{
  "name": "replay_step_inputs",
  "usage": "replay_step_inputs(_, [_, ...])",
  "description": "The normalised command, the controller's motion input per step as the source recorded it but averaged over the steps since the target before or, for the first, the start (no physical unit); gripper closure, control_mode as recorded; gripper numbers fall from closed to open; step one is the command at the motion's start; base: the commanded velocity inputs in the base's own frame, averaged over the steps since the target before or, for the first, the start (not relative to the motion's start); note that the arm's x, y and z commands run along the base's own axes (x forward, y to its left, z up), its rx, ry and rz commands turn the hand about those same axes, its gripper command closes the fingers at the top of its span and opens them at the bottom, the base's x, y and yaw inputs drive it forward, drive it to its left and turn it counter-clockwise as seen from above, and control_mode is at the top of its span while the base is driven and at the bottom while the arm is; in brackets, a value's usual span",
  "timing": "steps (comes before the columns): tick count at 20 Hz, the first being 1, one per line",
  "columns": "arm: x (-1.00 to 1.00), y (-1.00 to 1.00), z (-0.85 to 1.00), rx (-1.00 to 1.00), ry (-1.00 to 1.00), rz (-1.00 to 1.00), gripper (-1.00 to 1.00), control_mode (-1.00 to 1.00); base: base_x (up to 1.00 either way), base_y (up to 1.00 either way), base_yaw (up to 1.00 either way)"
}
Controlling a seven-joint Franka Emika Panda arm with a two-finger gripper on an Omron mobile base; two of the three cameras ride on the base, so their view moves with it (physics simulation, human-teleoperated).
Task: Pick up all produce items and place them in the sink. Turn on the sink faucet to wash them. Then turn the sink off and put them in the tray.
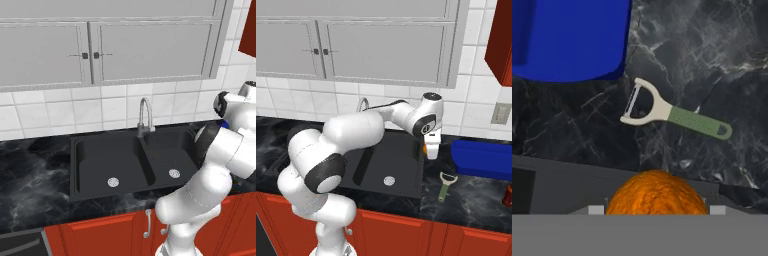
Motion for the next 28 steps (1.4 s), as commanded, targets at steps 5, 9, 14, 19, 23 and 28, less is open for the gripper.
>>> replay_step_inputs(5, [0.57,-0.72,-0.02,0.01,0.08,-0.05,1.00,-1.00,0.00,0.00,0.00])
replay_step_inputs(9, [0.44,-0.70,-0.20,0.01,0.02,0.00,1.00,-1.00,0.00,0.00,0.00])
replay_step_inputs(14, [0.28,-0.69,-0.13,0.00,0.00,0.00,1.00,-1.00,0.00,0.00,0.00])
replay_step_inputs(19, [0.15,-0.58,-0.03,0.00,0.00,0.04,1.00,-1.00,0.00,0.00,0.00])
replay_step_inputs(23, [0.30,-0.33,-0.25,-0.01,0.01,0.05,1.00,-1.00,0.00,0.00,0.00])
replay_step_inputs(28, [0.29,-0.16,-0.64,-0.07,0.00,0.07,1.00,-1.00,0.00,0.00,0.00])
